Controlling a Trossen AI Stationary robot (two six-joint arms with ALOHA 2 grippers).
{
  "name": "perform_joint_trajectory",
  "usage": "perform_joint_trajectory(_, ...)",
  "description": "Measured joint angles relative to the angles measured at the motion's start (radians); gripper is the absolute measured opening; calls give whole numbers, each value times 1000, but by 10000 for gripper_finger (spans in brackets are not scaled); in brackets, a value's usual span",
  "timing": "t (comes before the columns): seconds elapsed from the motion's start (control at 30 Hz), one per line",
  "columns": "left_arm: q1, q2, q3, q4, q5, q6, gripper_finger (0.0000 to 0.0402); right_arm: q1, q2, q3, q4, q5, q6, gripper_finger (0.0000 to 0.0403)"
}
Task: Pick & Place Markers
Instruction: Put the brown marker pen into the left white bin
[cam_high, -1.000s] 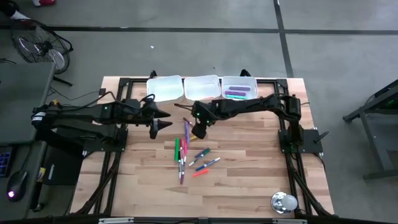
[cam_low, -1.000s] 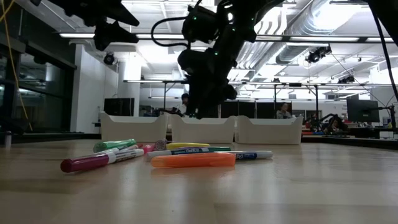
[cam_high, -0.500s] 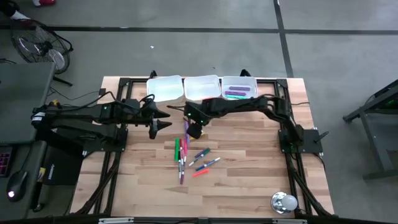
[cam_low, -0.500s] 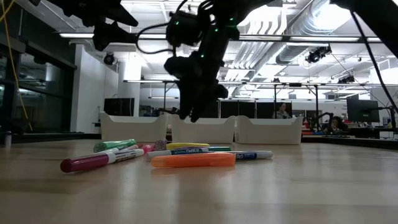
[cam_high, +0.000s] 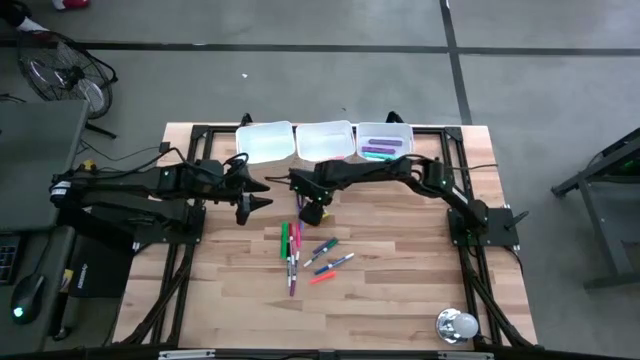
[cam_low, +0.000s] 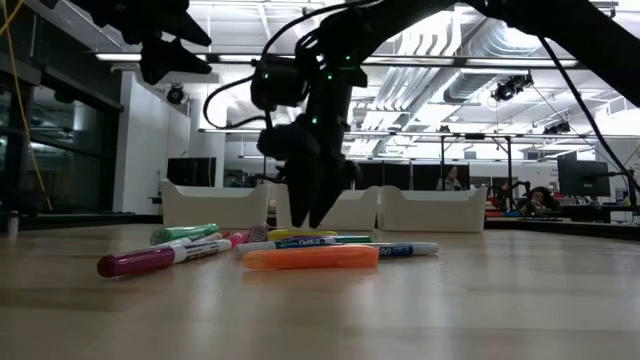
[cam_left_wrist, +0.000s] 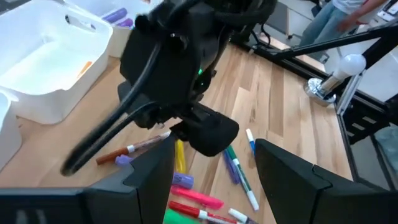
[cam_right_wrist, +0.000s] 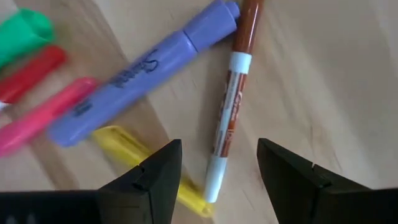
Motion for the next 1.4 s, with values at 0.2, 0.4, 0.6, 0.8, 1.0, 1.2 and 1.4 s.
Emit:
perform_joint_trajectory(0.2, 0, -40, 0, -13, -16, -5, 220, 9, 37, 1, -6, 36, 21, 199)
perform_joint_trajectory(0.4, 0, -66, 0, -22, -31, -6, 220, 12, 60, 3, -7, 40, 65, 197)
perform_joint_trajectory(0.6, 0, -65, 0, -22, -35, -12, 220, 22, 66, -36, 2, 45, 71, 143)
perform_joint_trajectory(0.8, 0, -65, 0, -23, -35, -14, 220, 22, 58, -74, 5, 38, 50, 58)
perform_joint_trajectory(1.0, 0, -65, 0, -23, -34, -30, 220, 21, 57, -77, 6, 4, 11, 15)
perform_joint_trajectory(1.2, 0, -65, 0, -23, -34, -35, 220, 14, 52, -77, 6, -26, -1, 15)
perform_joint_trajectory(1.4, 0, -65, 0, -23, -34, -35, 220, -11, 4, -88, -7, -27, -1, 15)
